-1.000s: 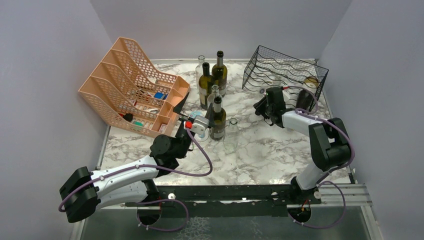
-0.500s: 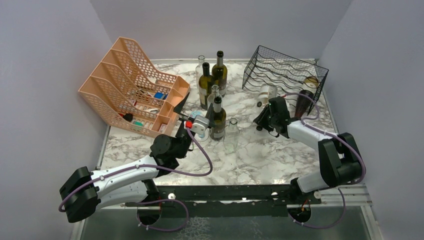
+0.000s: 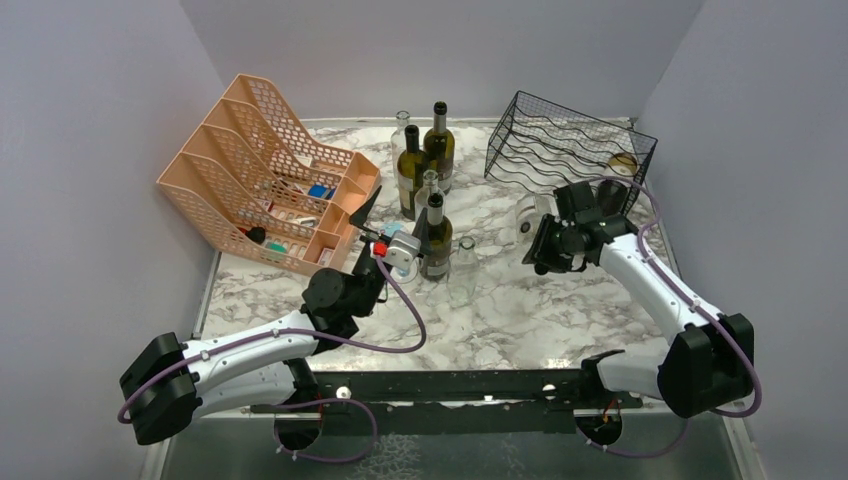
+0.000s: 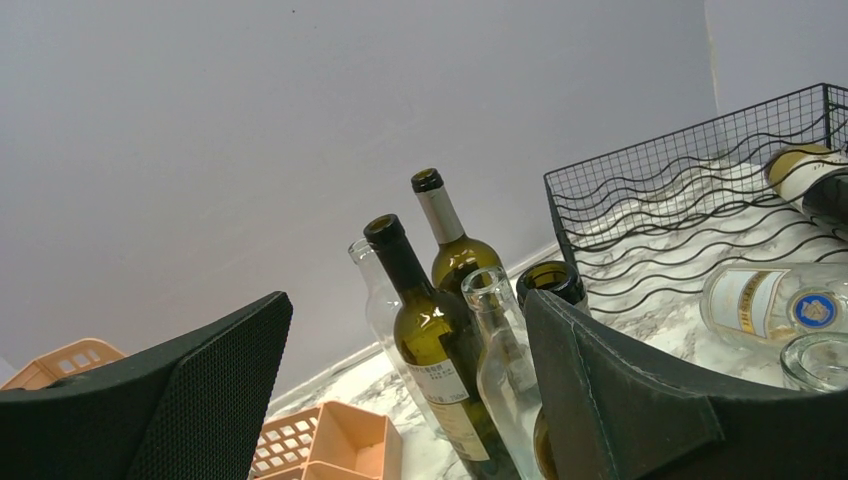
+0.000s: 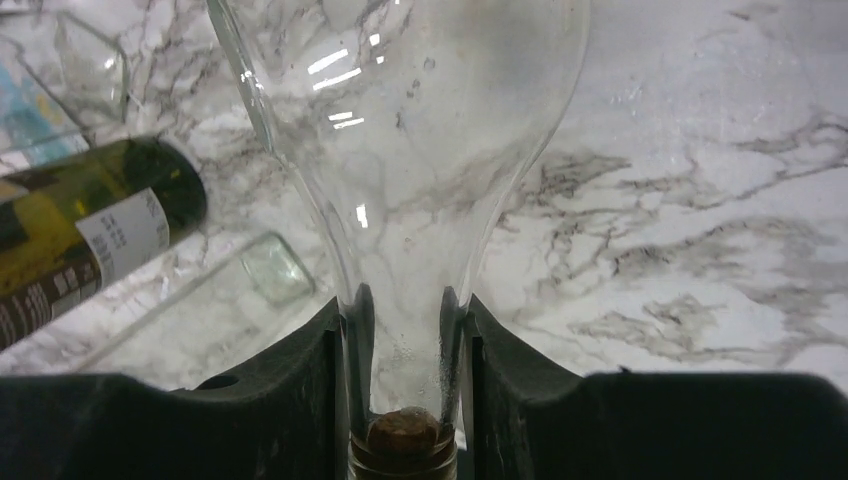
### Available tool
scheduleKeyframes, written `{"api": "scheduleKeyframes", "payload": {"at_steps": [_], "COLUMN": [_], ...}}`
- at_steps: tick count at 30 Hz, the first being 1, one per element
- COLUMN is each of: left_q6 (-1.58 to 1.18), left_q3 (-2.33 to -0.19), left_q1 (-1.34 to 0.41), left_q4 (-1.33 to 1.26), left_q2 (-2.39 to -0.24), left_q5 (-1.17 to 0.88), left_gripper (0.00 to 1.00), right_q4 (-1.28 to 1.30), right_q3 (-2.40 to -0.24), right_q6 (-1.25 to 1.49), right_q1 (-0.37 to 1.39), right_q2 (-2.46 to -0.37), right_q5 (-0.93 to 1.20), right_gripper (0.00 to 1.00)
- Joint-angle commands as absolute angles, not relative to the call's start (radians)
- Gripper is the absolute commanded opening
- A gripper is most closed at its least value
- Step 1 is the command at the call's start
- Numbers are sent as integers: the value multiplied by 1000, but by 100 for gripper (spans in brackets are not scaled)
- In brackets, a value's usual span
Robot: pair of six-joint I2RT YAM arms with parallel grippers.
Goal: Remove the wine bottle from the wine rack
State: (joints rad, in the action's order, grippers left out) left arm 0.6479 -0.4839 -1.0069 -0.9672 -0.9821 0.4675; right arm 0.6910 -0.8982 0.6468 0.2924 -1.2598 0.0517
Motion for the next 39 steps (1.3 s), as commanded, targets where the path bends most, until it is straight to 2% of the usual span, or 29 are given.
{"api": "scheduleKeyframes", "payload": {"at_steps": [1, 8, 13, 18, 24, 39], "left_q6": [632, 625, 620, 617, 609, 557], "left_q3": [-518, -520, -524, -526, -527, -549], "left_q1": [-1000, -1001, -1000, -1002, -1002, -1002], "left_q4": [-971, -966, -960, -953, -947, -906], "left_q2": [-971, -981, -980, -981, -981, -918], "left_q5": [448, 448, 435, 434, 430, 371], "left_gripper": [92, 92, 91, 91, 91, 90], "right_q4": [974, 1191, 1307, 1409, 1413, 1386], "right_q3": [-1011, -1148, -1161, -1209, -1229, -1320], "right_q6": [557, 503, 461, 434, 405, 374], "right_q1": [292, 293, 293, 292, 293, 292], "right_q2": [-1222, -1192, -1188, -1168, -1135, -1210], "right_q5": [164, 231, 356, 342, 454, 345], "right_gripper": [1, 1, 1, 1, 1, 1]}}
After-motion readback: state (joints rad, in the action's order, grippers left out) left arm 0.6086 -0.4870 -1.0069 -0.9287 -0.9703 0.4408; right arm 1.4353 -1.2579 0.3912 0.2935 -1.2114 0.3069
